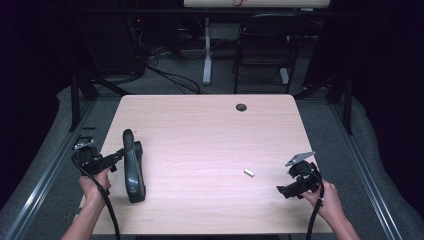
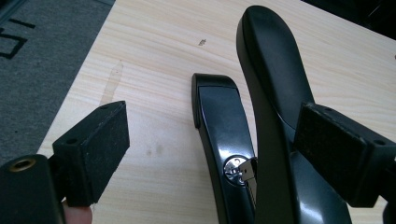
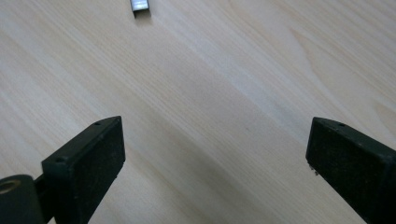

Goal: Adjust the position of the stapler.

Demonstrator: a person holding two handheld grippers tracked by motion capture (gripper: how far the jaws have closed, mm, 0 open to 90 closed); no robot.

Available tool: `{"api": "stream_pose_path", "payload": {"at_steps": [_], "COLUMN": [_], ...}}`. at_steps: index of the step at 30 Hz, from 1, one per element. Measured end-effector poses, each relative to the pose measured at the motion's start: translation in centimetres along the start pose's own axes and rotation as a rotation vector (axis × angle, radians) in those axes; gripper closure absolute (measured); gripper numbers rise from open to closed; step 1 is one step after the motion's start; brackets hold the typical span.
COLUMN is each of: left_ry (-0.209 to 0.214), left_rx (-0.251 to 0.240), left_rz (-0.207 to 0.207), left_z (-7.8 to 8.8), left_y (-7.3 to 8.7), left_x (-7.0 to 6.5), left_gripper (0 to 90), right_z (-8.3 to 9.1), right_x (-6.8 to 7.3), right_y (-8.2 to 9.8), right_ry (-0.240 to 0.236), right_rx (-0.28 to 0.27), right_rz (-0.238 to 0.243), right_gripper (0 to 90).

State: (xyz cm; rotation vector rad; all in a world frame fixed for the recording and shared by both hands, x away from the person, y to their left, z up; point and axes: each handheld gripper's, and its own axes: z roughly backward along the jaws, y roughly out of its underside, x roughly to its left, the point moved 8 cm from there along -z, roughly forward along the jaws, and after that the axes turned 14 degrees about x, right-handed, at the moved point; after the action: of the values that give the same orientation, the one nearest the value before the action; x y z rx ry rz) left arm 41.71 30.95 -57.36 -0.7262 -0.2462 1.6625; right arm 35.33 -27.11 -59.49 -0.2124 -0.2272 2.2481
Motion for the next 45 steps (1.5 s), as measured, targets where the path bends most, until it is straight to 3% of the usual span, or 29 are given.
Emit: {"api": "stream_pose_path", "payload": {"at_steps": [5, 9, 15, 22, 28, 34, 45], "left_ry": [-0.004, -0.023, -0.004, -0.043, -0.072, -0.071, -0.112], "left_rx": [-0.022, -0.038, -0.024, -0.005, 0.022, 0.063, 0.103], "left_rz": [0.001, -0.009, -0.014, -0.120, -0.185, -0.205, -0.228], "left_z": [0.5, 1.1, 1.1, 1.5, 1.1, 0.5, -0.4], "left_y": [-0.1, -0.2, -0.1, 0.0, 0.4, 0.8, 1.0], "left_x": [-0.1, -0.1, -0.4, -2.1, -3.0, -3.2, -3.5], "left_gripper": [10.3, 10.3, 10.5, 9.1, 4.3, 0.2, 3.3], "right_z": [-0.5, -0.4, -0.7, -0.9, -1.0, -1.0, -1.1], "right_x": [-0.4, -0.7, -0.2, -0.3, -0.4, -0.3, -0.3], "right_y": [0.9, 0.8, 0.6, 0.6, 0.6, 0.6, 0.6], "right_ry": [-0.008, -0.019, -0.004, -0.012, -0.011, -0.019, -0.023], "right_rx": [0.019, 0.001, 0.033, 0.036, 0.037, 0.043, 0.054], "right_rz": [-0.022, -0.039, -0.001, -0.007, -0.012, -0.010, -0.004], "right_gripper": [4.2, 4.2, 4.2, 4.3, 4.3, 4.3, 4.3]}}
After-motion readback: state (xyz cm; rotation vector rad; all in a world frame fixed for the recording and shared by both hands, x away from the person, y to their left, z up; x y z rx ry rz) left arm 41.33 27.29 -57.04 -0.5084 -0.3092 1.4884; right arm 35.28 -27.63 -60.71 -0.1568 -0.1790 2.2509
